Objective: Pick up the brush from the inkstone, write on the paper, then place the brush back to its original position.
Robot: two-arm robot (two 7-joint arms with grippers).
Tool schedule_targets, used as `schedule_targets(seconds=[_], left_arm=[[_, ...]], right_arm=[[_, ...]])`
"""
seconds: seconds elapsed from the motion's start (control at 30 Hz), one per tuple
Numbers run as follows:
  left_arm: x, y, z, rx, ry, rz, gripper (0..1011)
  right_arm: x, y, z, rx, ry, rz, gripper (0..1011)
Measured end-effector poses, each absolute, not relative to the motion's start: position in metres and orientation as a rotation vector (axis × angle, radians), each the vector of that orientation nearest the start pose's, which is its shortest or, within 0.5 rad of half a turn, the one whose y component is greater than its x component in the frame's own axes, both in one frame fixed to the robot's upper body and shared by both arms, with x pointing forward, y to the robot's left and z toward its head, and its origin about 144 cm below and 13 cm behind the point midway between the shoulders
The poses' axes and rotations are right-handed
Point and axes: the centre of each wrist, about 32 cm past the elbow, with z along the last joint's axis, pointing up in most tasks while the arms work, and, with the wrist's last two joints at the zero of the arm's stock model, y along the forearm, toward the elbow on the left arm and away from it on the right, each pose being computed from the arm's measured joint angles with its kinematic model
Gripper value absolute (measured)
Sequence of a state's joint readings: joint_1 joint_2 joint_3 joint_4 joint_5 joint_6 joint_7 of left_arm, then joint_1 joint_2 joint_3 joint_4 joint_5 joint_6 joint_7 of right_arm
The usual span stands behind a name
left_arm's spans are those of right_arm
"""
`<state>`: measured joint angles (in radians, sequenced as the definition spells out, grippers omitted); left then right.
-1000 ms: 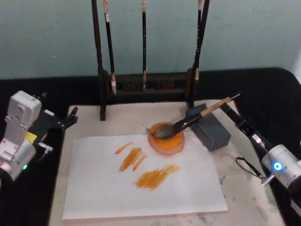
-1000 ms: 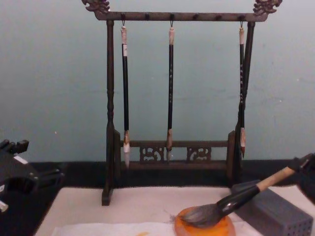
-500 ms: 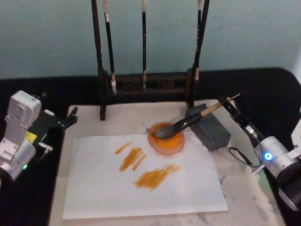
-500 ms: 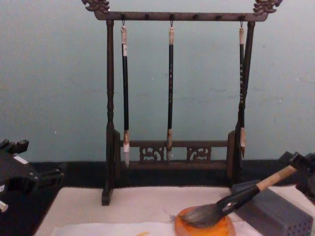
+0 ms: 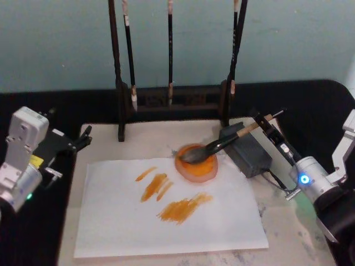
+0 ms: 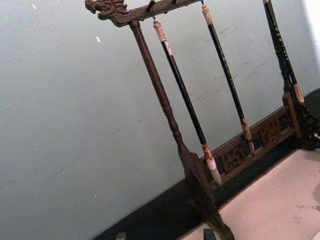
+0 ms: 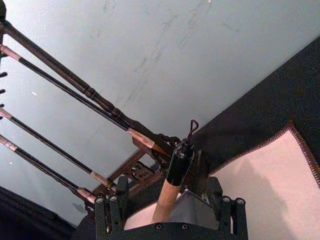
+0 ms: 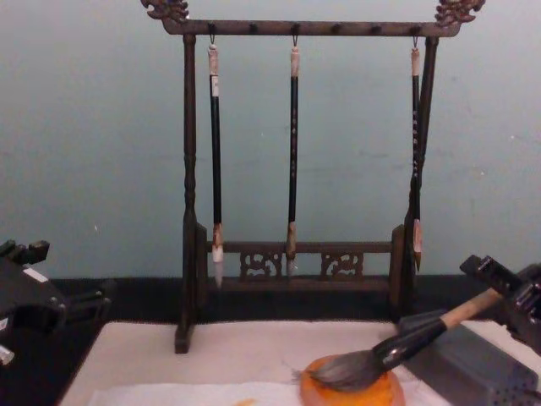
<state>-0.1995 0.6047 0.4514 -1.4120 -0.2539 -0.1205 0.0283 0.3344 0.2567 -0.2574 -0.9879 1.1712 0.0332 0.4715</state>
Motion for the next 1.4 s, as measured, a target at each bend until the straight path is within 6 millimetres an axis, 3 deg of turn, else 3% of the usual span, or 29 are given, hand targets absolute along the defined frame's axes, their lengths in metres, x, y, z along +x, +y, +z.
schedule_targets(seconds=[0.6,1.03,1.07,1.4], left_arm=[[0.4886,0.3097,1.1398,0.304,-0.285,1.248,1001],[0.4886,0.3096,1.1398,0.304,-0.285,1.248,1001],[0.4886,0.3097,1.1398,0.304,-0.285,1.248,1001],[0.4886,0.3097,1.1398,0.304,-0.285,1.248,1001]], right_arm=[[0.5342,-0.2793,1.0781,0.56,0.753,-1.072,996],[0.5342,-0.2797,1.0782,0.559,0.752,-1.073,674],[0.5342,-0.2797,1.0781,0.559,0.752,-1.073,604],[0.5341,-0.2797,1.0781,0.558,0.753,-1.073,294]])
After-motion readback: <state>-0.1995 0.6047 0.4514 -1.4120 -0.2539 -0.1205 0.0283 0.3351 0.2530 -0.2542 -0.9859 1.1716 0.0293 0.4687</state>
